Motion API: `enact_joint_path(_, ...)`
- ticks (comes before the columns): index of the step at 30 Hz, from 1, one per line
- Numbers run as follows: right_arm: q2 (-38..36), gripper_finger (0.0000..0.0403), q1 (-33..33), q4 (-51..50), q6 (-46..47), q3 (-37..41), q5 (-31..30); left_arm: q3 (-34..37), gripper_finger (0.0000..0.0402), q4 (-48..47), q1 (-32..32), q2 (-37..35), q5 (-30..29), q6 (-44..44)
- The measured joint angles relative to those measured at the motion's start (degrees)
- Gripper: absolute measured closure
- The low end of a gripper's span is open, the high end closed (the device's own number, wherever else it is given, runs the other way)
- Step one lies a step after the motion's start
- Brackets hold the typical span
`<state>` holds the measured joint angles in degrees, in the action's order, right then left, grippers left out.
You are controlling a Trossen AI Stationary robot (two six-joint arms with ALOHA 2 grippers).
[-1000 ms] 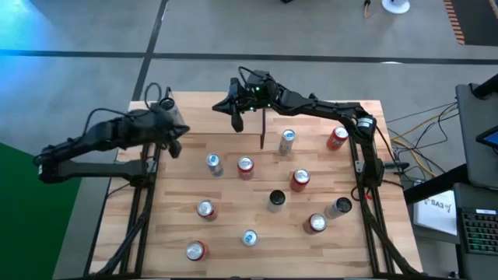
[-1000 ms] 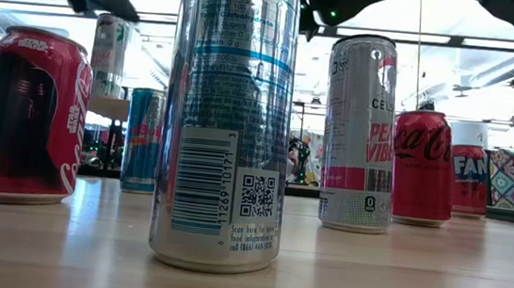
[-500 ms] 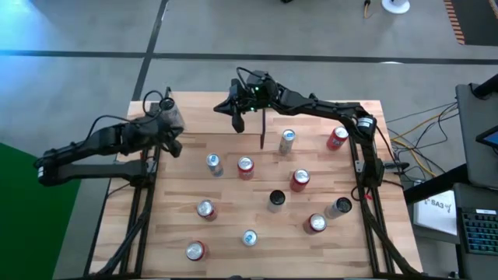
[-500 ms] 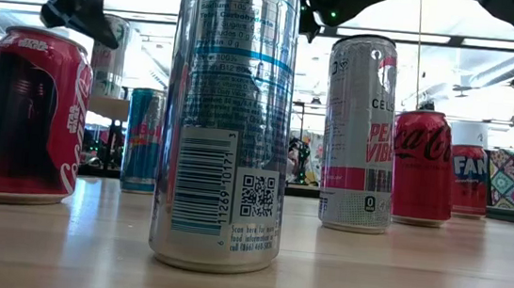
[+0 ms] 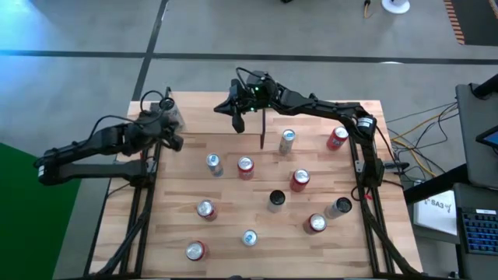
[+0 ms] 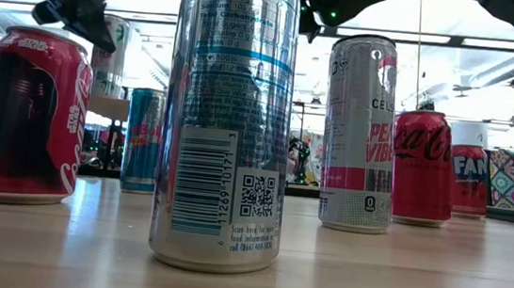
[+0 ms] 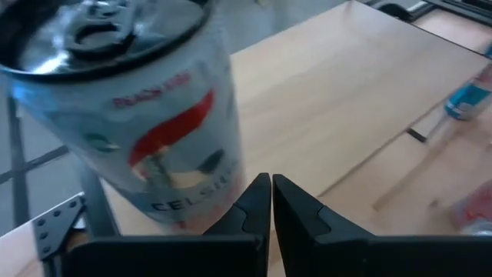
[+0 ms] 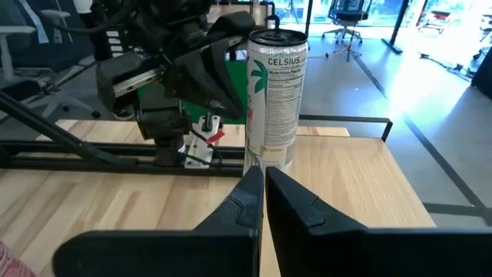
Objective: Place canned beverage on shelf
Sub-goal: Put the white pink soda can on the shelf
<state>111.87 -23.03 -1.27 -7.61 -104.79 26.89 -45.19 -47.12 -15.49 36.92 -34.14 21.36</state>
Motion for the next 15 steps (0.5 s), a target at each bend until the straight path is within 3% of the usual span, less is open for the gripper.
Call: enact_joint_path(15, 0.0, 0.0394, 0.0, -0.4, -0.1, 0.0, 0.0, 0.0, 0.0402, -0.3, 0.0, 2.2, -4.3, 1.2)
